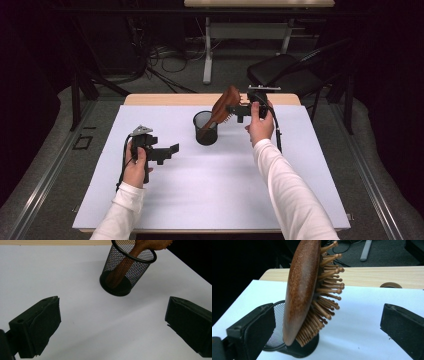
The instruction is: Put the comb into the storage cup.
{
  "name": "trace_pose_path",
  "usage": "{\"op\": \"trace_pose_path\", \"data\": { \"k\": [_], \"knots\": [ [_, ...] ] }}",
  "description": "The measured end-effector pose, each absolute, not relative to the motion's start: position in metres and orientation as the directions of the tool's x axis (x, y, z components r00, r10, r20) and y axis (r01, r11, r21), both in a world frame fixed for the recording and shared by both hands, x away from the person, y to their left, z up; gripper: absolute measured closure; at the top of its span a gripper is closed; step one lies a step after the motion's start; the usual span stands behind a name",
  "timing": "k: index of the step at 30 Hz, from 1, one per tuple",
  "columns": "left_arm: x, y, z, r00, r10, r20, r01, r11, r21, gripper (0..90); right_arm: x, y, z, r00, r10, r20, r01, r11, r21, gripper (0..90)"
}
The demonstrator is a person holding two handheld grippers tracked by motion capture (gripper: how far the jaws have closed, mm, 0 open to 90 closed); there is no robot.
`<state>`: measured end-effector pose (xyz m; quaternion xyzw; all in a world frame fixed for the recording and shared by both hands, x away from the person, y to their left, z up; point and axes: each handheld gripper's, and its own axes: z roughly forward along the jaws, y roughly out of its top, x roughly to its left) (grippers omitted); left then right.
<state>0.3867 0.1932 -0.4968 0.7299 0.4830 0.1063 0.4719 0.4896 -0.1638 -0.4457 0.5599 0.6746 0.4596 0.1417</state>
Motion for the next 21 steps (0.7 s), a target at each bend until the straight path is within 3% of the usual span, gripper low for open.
{"op": "trace_pose_path", "data": {
  "k": [9, 21],
  "knots": [
    [0.385, 0.191, -0.492, 0.534, 0.798, -0.279, 0.599, -0.124, 0.791, 0.2, 0.480, -0.176, -0.442, -0.377, 0.890, 0.255, 0.609, 0.031, 0.793, 0.0],
    [0.384, 0.194, -0.486, 0.543, 0.795, -0.271, 0.595, -0.136, 0.792, 0.2, 0.462, -0.183, -0.438, -0.422, 0.865, 0.273, 0.598, 0.039, 0.800, 0.0]
  ]
}}
